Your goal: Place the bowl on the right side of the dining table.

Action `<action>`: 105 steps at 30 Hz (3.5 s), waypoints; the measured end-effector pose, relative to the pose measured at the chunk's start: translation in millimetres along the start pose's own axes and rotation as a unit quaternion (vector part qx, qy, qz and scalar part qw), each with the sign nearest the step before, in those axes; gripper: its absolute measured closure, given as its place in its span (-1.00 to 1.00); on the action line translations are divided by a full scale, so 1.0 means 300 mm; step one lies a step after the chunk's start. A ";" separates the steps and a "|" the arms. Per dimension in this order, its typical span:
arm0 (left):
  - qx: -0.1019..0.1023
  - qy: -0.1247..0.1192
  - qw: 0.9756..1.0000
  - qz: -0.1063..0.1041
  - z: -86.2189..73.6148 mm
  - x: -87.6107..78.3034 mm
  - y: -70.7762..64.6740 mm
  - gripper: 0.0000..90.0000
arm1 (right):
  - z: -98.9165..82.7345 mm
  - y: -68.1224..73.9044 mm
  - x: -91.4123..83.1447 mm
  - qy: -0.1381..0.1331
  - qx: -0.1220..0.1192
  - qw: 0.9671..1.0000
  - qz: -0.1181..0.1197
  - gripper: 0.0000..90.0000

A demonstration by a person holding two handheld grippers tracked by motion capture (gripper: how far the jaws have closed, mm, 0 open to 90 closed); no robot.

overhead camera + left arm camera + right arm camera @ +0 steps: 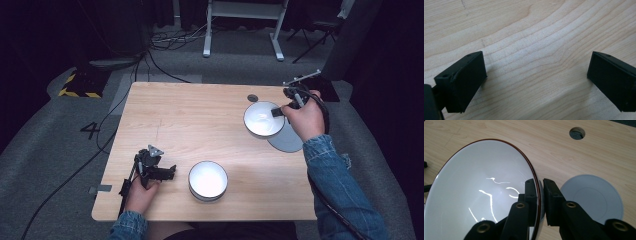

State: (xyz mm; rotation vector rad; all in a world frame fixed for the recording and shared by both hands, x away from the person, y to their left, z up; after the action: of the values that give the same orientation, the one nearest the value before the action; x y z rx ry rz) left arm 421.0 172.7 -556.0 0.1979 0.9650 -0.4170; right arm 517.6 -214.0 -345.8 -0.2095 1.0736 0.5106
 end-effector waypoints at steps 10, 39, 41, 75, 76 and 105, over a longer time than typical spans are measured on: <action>-0.001 0.000 1.000 -0.002 -0.001 0.000 -0.002 -0.95 | 0.023 -0.119 0.012 0.003 0.029 0.999 -0.030 0.83; 0.001 0.000 1.000 -0.002 -0.001 0.000 -0.001 -0.95 | 0.004 -0.410 0.077 0.002 0.117 0.992 -0.052 0.82; 0.001 0.001 1.000 -0.003 -0.001 0.000 -0.001 -0.95 | -0.006 -0.426 0.083 0.003 0.128 0.991 -0.047 0.82; 0.001 0.000 1.000 -0.002 -0.001 0.000 -0.001 -0.95 | -0.140 -0.533 0.325 0.038 0.183 0.980 -0.064 0.83; 0.000 0.000 1.000 -0.002 -0.001 0.000 -0.001 -0.95 | -0.145 -0.538 0.331 0.039 0.183 0.980 -0.065 0.83; 0.001 -0.001 1.000 -0.003 -0.001 0.000 -0.001 -0.95 | -0.185 -0.560 0.391 0.040 0.190 0.979 -0.066 0.82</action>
State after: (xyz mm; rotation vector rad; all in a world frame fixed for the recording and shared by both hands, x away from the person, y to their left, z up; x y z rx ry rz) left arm 420.6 172.5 -556.1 0.1968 0.9639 -0.4235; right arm 601.4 -347.2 -488.6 0.0374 1.2049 0.1721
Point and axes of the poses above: each handheld gripper's, and its own axes: x roughly forward along the jaws, z roughly out of its top, y roughly to its left, the point moved 7 cm from there along x, roughly forward along the jaws, and after that the axes turned 7 degrees about y, right-handed, at the moved point
